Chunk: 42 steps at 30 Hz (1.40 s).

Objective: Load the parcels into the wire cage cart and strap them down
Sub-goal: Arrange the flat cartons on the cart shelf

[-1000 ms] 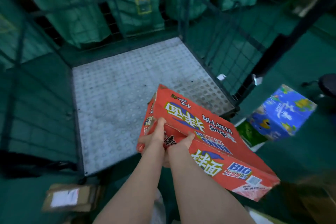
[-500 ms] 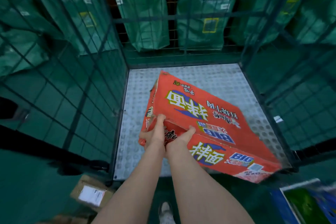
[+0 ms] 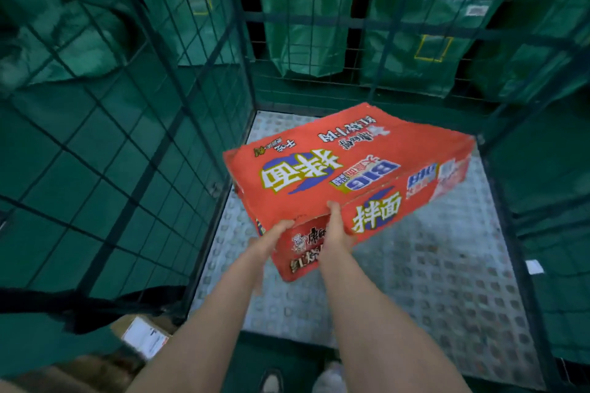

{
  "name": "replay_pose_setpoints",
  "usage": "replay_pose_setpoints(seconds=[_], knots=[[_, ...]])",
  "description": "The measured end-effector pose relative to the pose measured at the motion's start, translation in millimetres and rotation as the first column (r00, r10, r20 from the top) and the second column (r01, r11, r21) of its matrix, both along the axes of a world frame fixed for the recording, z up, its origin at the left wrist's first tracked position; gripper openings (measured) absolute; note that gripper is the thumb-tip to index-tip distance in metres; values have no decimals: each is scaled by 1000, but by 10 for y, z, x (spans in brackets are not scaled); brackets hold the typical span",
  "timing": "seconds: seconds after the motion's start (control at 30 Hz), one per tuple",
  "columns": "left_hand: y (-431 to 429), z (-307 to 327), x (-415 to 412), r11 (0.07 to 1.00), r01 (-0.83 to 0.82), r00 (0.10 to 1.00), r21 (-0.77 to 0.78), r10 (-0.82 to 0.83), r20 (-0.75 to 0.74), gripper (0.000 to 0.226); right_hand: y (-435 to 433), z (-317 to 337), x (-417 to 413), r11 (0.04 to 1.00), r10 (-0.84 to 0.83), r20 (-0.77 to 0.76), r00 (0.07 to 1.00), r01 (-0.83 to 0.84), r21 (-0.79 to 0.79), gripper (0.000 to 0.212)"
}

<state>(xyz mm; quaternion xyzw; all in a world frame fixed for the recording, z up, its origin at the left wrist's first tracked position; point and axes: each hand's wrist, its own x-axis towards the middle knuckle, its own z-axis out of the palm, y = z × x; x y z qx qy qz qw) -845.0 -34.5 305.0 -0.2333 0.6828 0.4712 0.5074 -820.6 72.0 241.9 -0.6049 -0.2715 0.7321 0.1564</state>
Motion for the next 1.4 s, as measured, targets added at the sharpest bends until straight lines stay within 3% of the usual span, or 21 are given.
replay_pose_setpoints(seconds=[0.13,0.23,0.37,0.4,0.5,0.57,0.67,0.73,0.83,0.97,1.1,1.23,1.3,1.33,1.4], knots=[[333,-283,-328,974,-205,976,98,196,96,72,469,-201,-336,987,146,26,989,-147,62,92],[533,-561,-496,963,-256,965,80,249,88,72,807,-454,-577,962,235,84,968,-244,120,95],[685,-1022,-852,949,-304,951,89,297,89,68,1255,-810,-941,888,384,168,908,-413,202,59],[705,-1134,-988,939,-316,948,135,306,84,67,1351,-931,-1052,875,404,164,900,-432,219,61],[735,-1415,-1436,915,-338,941,221,328,83,79,1598,-1238,-1369,805,489,180,854,-521,285,94],[775,-1598,-1685,916,-363,932,171,353,84,68,1704,-1422,-1555,765,532,198,823,-567,304,89],[946,-1959,-1991,897,-417,908,144,415,46,35,1855,-1680,-1875,746,564,158,811,-582,324,83],[1115,-2111,-2111,900,-410,912,147,410,33,39,1977,-1856,-2052,752,551,145,822,-564,342,88],[1341,-2382,-2219,888,-418,907,193,421,27,36,2207,-2137,-2176,781,525,97,845,-524,340,68],[1428,-2874,-2361,893,-420,905,163,425,2,48,2326,-2645,-2285,769,557,100,824,-558,313,94],[1330,-3228,-2537,867,-467,879,172,477,-16,45,2219,-2897,-2353,800,558,12,830,-542,258,64],[1227,-3372,-2700,925,-354,927,138,367,-82,36,2263,-3078,-2554,834,471,7,882,-448,322,72],[1282,-3412,-2753,935,-333,940,123,340,-37,47,2305,-3222,-2628,749,531,137,836,-538,387,95],[1331,-3425,-2764,939,-326,944,112,330,-19,50,2314,-3261,-2646,685,584,198,787,-609,401,92],[1429,-3442,-2794,935,-336,940,116,340,-16,48,2263,-3292,-2627,623,658,208,724,-678,389,62]])
